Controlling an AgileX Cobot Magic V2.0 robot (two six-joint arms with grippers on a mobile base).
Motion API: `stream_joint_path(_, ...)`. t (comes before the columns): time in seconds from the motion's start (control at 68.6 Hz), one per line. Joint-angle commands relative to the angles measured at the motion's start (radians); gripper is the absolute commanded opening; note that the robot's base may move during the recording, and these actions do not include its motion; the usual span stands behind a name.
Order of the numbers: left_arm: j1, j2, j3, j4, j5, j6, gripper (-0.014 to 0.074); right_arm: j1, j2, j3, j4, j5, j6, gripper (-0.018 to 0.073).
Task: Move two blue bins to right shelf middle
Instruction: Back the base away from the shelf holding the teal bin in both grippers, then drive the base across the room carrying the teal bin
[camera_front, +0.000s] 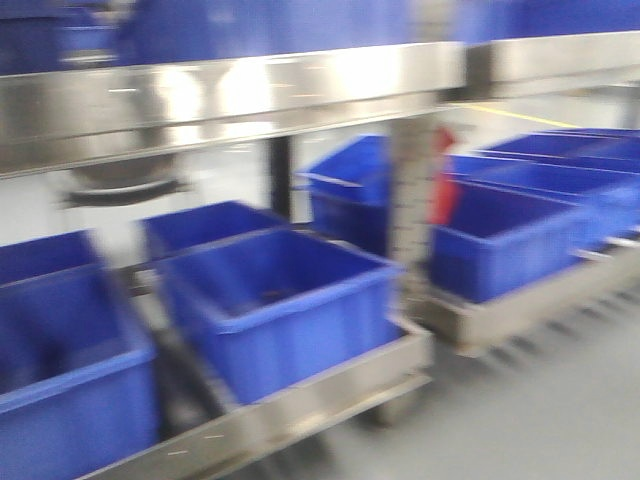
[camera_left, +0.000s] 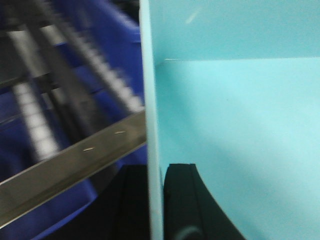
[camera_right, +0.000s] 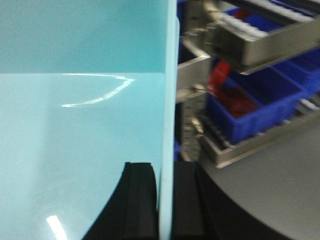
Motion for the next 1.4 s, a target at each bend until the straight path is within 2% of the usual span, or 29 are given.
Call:
stream_joint_path(0.0, -0.003, -0.023, -0.016, 0.002, -0.072, 0.0, -0.0111, 0.001, -0.02, -0.021, 0.005, -0.082, -0.002, -0.0162)
stream_joint_path(1.384, -0.003, -0.023, -0.016, 0.002, -0.072, 0.0, -0.0111, 0.001, -0.02, -0.021, 0.005, -0.082, -0.002, -0.0162)
